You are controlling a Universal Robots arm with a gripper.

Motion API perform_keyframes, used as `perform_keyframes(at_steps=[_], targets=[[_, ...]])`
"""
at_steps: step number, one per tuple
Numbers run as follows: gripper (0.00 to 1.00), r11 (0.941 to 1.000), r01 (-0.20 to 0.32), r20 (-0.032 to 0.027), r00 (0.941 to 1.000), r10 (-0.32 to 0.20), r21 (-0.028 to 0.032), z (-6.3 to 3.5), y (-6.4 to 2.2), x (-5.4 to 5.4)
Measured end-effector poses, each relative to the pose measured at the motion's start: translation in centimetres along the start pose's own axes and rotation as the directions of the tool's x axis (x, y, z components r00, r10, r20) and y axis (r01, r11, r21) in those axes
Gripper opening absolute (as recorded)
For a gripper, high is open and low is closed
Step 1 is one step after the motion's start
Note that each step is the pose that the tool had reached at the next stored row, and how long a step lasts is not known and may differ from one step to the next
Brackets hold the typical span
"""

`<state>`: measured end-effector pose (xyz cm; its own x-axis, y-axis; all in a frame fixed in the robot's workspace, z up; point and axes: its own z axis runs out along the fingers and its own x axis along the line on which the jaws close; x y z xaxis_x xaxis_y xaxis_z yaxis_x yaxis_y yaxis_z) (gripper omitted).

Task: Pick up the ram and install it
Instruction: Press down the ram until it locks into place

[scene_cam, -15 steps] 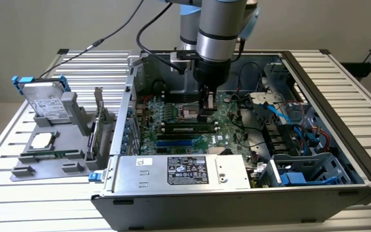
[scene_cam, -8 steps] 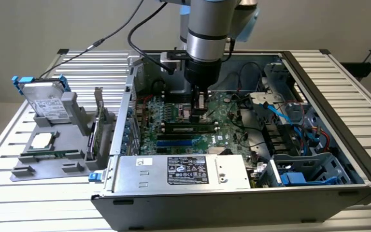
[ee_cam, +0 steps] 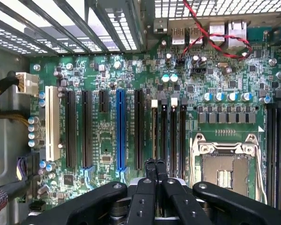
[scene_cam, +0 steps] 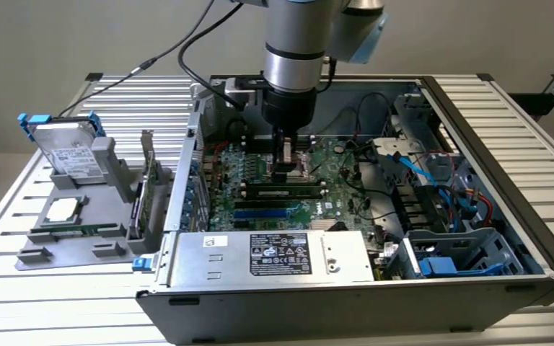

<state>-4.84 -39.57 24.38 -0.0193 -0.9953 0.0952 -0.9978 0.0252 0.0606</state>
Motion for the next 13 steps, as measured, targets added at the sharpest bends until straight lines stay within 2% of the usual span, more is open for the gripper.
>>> perform_keyframes(at_steps=[13], targets=[[0.10,1.0000,0.000,-0.0029,1.0000,0.000,0.0000,1.25,-0.04,-0.1]])
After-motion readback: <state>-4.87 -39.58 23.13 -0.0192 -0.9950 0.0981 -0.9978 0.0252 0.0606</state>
